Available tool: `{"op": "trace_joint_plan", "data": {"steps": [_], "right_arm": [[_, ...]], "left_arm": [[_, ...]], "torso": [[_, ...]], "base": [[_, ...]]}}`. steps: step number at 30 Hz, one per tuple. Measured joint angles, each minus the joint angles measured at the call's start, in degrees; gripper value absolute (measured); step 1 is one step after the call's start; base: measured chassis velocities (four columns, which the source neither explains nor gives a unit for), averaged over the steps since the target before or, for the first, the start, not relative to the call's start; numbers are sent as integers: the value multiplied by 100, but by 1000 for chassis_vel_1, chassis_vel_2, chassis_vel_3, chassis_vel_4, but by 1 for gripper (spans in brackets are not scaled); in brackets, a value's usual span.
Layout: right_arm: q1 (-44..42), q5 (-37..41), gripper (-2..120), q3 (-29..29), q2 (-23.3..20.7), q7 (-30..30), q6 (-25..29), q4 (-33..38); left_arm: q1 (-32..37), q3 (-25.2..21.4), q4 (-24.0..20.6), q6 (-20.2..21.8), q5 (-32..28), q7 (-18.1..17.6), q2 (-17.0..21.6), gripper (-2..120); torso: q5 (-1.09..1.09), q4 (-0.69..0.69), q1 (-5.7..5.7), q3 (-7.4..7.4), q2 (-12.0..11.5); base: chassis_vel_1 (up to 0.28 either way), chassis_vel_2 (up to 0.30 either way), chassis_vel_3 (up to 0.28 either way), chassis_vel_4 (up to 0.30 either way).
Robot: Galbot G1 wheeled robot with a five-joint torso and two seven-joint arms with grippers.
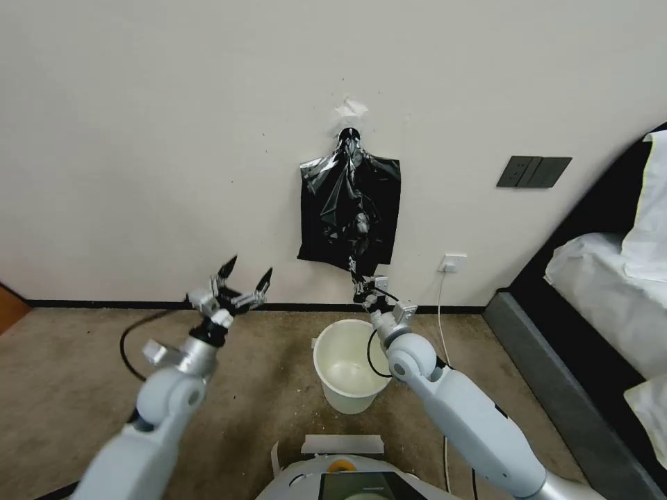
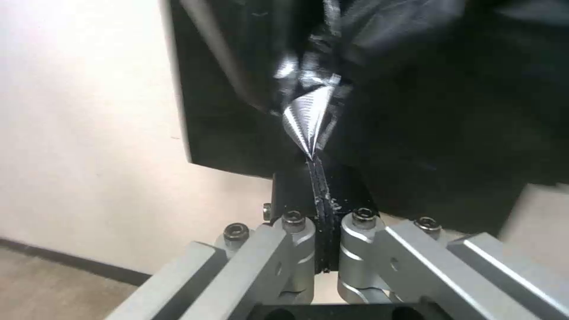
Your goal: Place a trash bag onto the trash bin.
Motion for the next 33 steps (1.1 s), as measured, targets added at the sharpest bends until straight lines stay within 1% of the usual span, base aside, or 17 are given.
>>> {"op": "trace_joint_plan", "data": {"steps": [1,2,3,4,6,7,8,11,12,15,16,19,22,23,24,27,33], "right_arm": [[0,0,0,0,0,0,0,0],[236,-21,0,-171,79,-4,13,-105],[347,-34,0,-249,124,22,9,-142],[347,-34,0,-249,124,22,9,-142],[356,-52,0,-256,124,42,2,-143],[348,-64,0,-254,113,50,-1,-138],[348,-64,0,-254,113,50,-1,-138],[356,-72,0,-218,77,53,-6,-134],[356,-72,0,-218,77,53,-6,-134],[417,-62,0,-169,61,62,-11,-143],[417,-62,0,-169,61,62,-11,-143],[458,-49,0,-162,83,72,-14,-191],[473,-39,0,-156,89,74,-15,-207],[495,-12,0,-129,77,76,-15,-219],[495,-12,0,-129,77,76,-15,-219],[533,59,0,-62,42,76,-14,-221],[528,94,0,-9,23,76,-5,-214]], "left_arm": [[0,0,0,0,0,0,0,100],[-277,173,20,36,-177,-122,423,100],[-1033,854,176,131,-354,-420,846,100],[-1033,854,176,131,-354,-420,846,100],[-1854,1552,377,161,-426,-628,1041,100],[-2567,2105,561,194,-495,-752,1113,100],[-2567,2105,561,194,-495,-752,1113,100],[-3850,3218,991,221,-598,-949,1062,100],[-3850,3218,991,221,-598,-949,1062,100],[-5145,4471,1444,248,-724,-1329,722,100],[-5145,4471,1444,248,-724,-1329,722,100],[-5791,5311,1676,332,-772,-1768,309,100],[-5970,5568,1737,409,-778,-1994,114,100],[-6123,5816,1817,550,-780,-2362,-156,100],[-6123,5816,1817,550,-780,-2362,-156,100],[-6240,6061,1955,832,-716,-2933,-524,100],[-6353,6177,2159,1130,-584,-3431,-884,99]], "torso": [[0,0,0,0,0],[2,10,0,0,0],[0,4,0,0,0],[0,4,0,0,0],[0,-4,0,0,0],[2,-5,0,0,0],[2,-5,0,0,0],[1,2,0,0,0],[1,2,0,0,0],[2,-3,1,0,0],[2,-3,1,0,0],[3,0,0,0,0],[2,0,1,0,0],[4,-1,1,0,0],[4,-1,1,0,0],[4,0,0,0,0],[4,0,0,0,0]], "base": [[0,0,0,0],[0,0,0,0],[0,0,0,0],[0,0,0,0],[0,0,0,0],[0,0,0,0],[0,0,0,0],[0,0,0,0],[0,0,0,0],[0,0,0,0],[0,0,0,0],[0,0,0,0],[0,0,0,0],[0,0,0,0],[0,0,0,0],[0,0,0,0],[0,0,0,0]]}}
